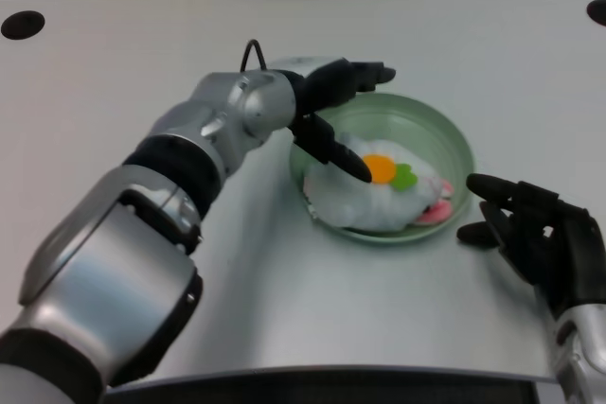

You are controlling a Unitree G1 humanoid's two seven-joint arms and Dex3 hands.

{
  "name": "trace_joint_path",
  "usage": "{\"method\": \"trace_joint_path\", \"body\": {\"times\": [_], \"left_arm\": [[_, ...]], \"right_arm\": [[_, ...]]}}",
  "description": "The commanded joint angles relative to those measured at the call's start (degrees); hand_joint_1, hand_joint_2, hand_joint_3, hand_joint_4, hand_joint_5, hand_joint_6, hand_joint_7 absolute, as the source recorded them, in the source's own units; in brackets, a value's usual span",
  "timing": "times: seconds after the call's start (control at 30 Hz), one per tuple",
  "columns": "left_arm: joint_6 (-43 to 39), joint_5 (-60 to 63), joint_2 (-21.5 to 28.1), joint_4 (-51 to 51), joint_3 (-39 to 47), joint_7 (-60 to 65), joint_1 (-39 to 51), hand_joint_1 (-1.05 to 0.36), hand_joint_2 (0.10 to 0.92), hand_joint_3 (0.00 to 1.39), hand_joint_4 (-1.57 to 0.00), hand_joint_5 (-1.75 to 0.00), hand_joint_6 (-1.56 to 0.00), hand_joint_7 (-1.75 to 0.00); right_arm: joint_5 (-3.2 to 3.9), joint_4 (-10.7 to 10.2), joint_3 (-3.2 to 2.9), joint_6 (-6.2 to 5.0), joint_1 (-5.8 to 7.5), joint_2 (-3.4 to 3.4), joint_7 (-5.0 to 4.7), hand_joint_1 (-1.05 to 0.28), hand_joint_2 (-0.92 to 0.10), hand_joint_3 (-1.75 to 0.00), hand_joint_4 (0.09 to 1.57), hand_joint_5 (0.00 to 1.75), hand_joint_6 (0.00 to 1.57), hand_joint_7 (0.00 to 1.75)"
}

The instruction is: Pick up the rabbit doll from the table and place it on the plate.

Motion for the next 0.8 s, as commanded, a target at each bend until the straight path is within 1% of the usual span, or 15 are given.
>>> {"method": "trace_joint_path", "body": {"times": [0.03, 0.1, 0.13, 0.17, 0.23, 0.27, 0.37, 0.43, 0.5, 0.57, 0.67, 0.73, 0.77, 0.8], "left_arm": [[-1.3, -1.5, 2.7, -1.3, 1.4, -1.9, -0.5, -1.05, 0.921, 0.07, 0.00, 0.00, 0.00, 0.00], [-2.6, -3.0, 4.4, -2.5, 2.7, -2.9, 0.1, -1.05, 0.918, 0.06, 0.00, 0.00, -0.02, -0.01], [-3.3, -3.6, 5.4, -3.1, 3.3, -3.4, 0.5, -1.05, 0.917, 0.06, 0.00, 0.00, -0.03, -0.01], [-3.8, -4.3, 6.3, -3.8, 3.9, -3.8, 0.9, -1.05, 0.918, 0.06, 0.00, 0.00, -0.03, -0.02], [-4.1, -4.8, 7.2, -4.6, 4.4, -4.2, 1.4, -1.05, 0.920, 0.05, 0.00, 0.00, -0.04, -0.02], [-4.4, -5.3, 8.2, -5.5, 4.9, -4.3, 2.0, -1.05, 0.921, 0.05, 0.00, 0.00, -0.04, -0.02], [-5.7, -6.1, 10.2, -8.0, 5.9, -3.8, 4.1, -1.03, 0.921, 0.06, -0.02, -0.01, -0.08, -0.04], [-6.2, -6.9, 11.0, -9.4, 6.6, -3.6, 5.4, -1.01, 0.921, 0.08, -0.05, -0.03, -0.10, -0.05], [-6.5, -7.9, 11.9, -10.8, 7.5, -3.9, 6.9, -0.98, 0.921, 0.08, -0.07, -0.04, -0.12, -0.06], [-6.4, -8.7, 12.4, -12.1, 8.3, -4.3, 8.0, -0.96, 0.921, 0.09, -0.10, -0.05, -0.14, -0.06], [-7.2, -11.6, 13.0, -14.0, 10.7, -5.3, 10.3, -0.89, 0.921, 0.07, -0.14, -0.07, -0.17, -0.07], [-7.3, -13.4, 13.3, -15.4, 12.1, -5.6, 12.0, -0.86, 0.919, 0.05, -0.17, -0.10, -0.20, -0.07], [-7.2, -14.2, 13.6, -16.2, 12.6, -5.9, 12.8, -0.85, 0.919, 0.04, -0.18, -0.10, -0.21, -0.07], [-7.4, -15.0, 13.9, -17.0, 13.2, -6.2, 13.8, -0.84, 0.920, 0.04, -0.18, -0.10, -0.21, -0.07]], "right_arm": [[0.79, 0.8, -0.22, 0.19, -0.53, -0.15, 0.19, -0.41, -0.92, -0.18, 0.85, 0.83, 1.05, 0.00], [0.82, 1.1, -0.29, -0.12, -0.69, -0.22, 0.28, -0.40, -0.92, -0.18, 0.85, 0.83, 1.05, 0.01], [0.88, 1.2, -0.34, -0.07, -0.78, -0.20, 0.28, -0.40, -0.92, -0.18, 0.85, 0.83, 1.05, 0.01], [1.21, 1.3, -0.49, 0.15, -0.89, -0.14, 0.52, -0.40, -0.92, -0.18, 0.86, 0.83, 1.05, 0.01], [1.65, 1.4, -0.64, 0.42, -1.02, -0.07, 0.84, -0.40, -0.92, -0.17, 0.86, 0.84, 1.06, 0.01], [1.65, 1.4, -0.57, 0.25, -1.03, -0.10, 0.84, -0.40, -0.92, -0.17, 0.86, 0.84, 1.06, 0.01], [1.39, 1.3, -0.31, 0.19, -1.01, -0.20, 0.44, -0.40, -0.92, -0.17, 0.87, 0.85, 1.06, 0.01], [1.19, 1.2, -0.17, 0.35, -0.98, -0.24, 0.18, -0.39, -0.92, -0.18, 0.87, 0.85, 1.06, 0.01], [1.06, 1.2, -0.04, 0.05, -1.00, -0.33, 0.13, -0.39, -0.92, -0.18, 0.87, 0.85, 1.05, 0.01], [1.13, 1.3, -0.02, -0.14, -0.99, -0.33, 0.20, -0.39, -0.92, -0.18, 0.87, 0.85, 1.05, 0.01], [1.16, 1.3, 0.02, -0.07, -0.94, -0.26, 0.16, -0.40, -0.92, -0.18, 0.86, 0.85, 1.05, 0.01], [1.19, 1.4, 0.03, -0.34, -0.89, -0.21, 0.19, -0.40, -0.92, -0.18, 0.86, 0.85, 1.05, 0.01], [1.26, 1.4, 0.02, -0.26, -0.88, -0.20, 0.27, -0.40, -0.92, -0.18, 0.86, 0.86, 1.06, 0.01], [1.19, 1.4, 0.05, -0.35, -0.86, -0.19, 0.20, -0.40, -0.92, -0.18, 0.86, 0.86, 1.06, 0.01]]}}
